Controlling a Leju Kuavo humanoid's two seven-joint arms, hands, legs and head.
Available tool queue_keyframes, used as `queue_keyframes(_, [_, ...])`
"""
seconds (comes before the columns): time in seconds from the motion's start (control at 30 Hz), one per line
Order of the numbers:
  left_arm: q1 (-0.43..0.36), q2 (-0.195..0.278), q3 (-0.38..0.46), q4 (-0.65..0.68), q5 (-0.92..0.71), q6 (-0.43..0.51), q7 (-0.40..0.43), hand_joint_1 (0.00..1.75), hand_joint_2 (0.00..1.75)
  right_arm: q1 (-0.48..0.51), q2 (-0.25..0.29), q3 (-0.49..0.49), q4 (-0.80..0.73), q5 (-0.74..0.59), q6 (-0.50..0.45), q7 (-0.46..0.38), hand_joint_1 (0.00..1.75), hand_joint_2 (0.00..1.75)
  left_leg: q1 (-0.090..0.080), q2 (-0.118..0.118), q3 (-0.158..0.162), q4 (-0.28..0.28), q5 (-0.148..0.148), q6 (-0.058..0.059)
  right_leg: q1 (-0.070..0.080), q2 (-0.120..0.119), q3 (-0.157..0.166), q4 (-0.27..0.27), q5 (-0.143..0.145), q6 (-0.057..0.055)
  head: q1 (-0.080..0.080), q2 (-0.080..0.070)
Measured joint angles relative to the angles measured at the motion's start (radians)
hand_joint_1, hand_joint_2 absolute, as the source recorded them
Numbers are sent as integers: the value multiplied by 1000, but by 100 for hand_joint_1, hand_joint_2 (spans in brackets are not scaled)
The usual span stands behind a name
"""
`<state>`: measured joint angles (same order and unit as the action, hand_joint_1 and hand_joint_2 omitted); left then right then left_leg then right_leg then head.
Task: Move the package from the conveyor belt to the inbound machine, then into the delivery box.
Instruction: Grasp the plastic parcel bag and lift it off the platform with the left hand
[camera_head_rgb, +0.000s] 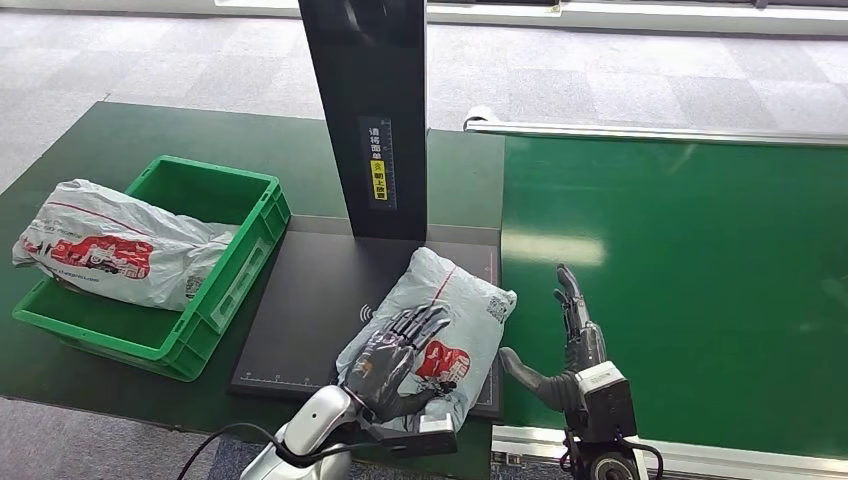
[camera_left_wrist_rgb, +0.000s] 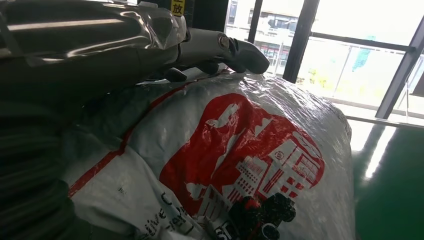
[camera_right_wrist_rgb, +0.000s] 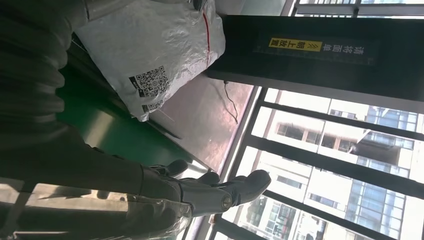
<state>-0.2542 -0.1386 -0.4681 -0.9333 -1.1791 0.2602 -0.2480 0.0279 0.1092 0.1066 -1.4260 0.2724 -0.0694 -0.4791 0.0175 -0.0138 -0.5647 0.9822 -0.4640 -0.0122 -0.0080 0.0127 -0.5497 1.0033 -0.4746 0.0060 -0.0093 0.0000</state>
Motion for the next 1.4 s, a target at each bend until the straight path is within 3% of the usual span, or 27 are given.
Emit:
queue_keyframes(0.13, [-9, -2, -2, 13, -1, -1, 0, 175, 175, 0, -1, 2, 0, 0, 0, 0, 0, 175, 0, 0, 0, 0, 0, 0, 0, 0, 0, 0, 0, 0, 0, 0])
queue_keyframes(0.47, [-39, 10, 17, 10, 191, -42, -82, 175, 175, -9, -5, 7, 1, -16, -12, 2, 0, 175, 0, -1, 1, 0, 1, 0, 0, -1, 0, 0, 0, 0, 0, 0])
queue_keyframes(0.7, [-7, 66, 72, -164, 380, -60, -112, 175, 175, 7, -14, 7, 0, -48, -44, -4, 0, 175, 0, 1, -3, 0, 1, 0, 0, 0, -6, 0, 1, 0, 0, 0])
queue_keyframes(0.97, [15, 108, 149, -327, 479, -37, -159, 175, 175, 20, -26, 7, 0, -70, -60, -8, 0, 175, 0, 1, -8, 0, 1, -1, 0, 0, -10, 0, 1, 0, 0, 0])
queue_keyframes(1.17, [26, 121, 196, -402, 578, 63, -223, 175, 175, 28, -31, 7, -1, -82, -83, -8, 0, 175, 0, 1, -8, 0, 1, -1, 0, 0, -11, 0, 1, 0, 0, 0])
queue_keyframes(1.4, [22, 150, 341, -517, 651, 186, -261, 175, 175, 50, -37, 7, -3, -92, -117, -9, 0, 175, 1, 1, -8, 0, 1, -1, 1, 1, -12, 0, 0, -1, 0, 0])
